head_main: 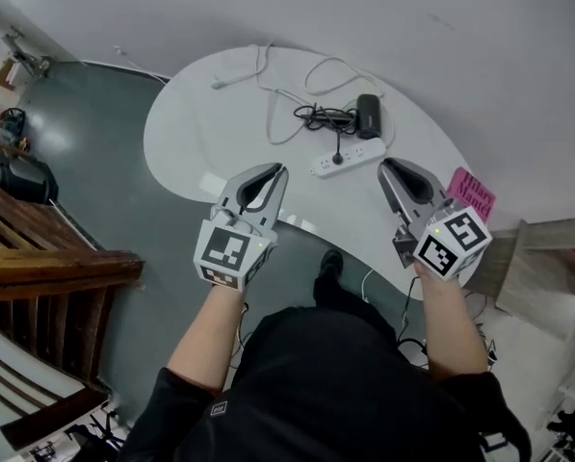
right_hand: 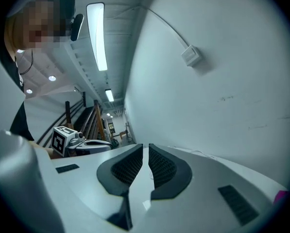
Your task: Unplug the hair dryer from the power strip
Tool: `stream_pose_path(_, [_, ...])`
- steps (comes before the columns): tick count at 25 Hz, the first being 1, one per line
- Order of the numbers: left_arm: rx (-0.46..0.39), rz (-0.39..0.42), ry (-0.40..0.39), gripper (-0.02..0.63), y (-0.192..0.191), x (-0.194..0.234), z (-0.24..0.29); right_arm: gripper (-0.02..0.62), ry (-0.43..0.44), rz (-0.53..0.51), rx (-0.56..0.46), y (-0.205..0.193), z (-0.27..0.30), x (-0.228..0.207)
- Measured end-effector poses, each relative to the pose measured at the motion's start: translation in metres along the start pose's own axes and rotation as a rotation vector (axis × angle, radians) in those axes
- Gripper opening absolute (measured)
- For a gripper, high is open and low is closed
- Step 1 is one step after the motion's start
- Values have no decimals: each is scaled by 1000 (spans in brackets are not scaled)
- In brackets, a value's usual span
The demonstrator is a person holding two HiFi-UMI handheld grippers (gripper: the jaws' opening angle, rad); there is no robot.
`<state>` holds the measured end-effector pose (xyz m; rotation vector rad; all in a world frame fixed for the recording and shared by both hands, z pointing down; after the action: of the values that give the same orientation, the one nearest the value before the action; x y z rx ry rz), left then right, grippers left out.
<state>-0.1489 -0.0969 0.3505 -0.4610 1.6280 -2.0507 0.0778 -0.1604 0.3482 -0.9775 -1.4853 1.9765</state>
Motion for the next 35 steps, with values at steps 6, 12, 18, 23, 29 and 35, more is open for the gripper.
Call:
stream_pose_path(6, [52, 1, -36, 17, 2, 8, 32, 38, 16, -1, 41, -5, 17, -21])
stream_pose_path(12, [83, 5, -123, 17, -14, 20, 67, 38, -10, -4, 90, -16, 40, -31])
stream_pose_path(18, [92, -9, -233, 46, -35, 39, 91, 41, -80, 17, 128, -28, 61, -27])
stream_pose_path(23, [115, -16, -325, 104, -57, 53, 110, 52, -152, 51, 139, -43, 78, -29])
stream_pose_path(29, [167, -35, -412, 131, -87, 50, 128, 58, -183, 75, 184, -62, 93, -31])
stream_pose_path(35, [234, -14, -475, 167, -120, 45, 149, 62, -184, 45, 228, -86, 109, -40])
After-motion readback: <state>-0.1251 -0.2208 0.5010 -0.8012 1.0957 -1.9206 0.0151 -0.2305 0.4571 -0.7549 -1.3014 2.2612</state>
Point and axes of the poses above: the fingertips, and each gripper's own axes: z forward along the fingers, x to its left, y out of its top, the point moved 6 cm from there along -z, backward along the fingers, and after that the axes turned 9 degrees about -y, right-handed, at the moved point
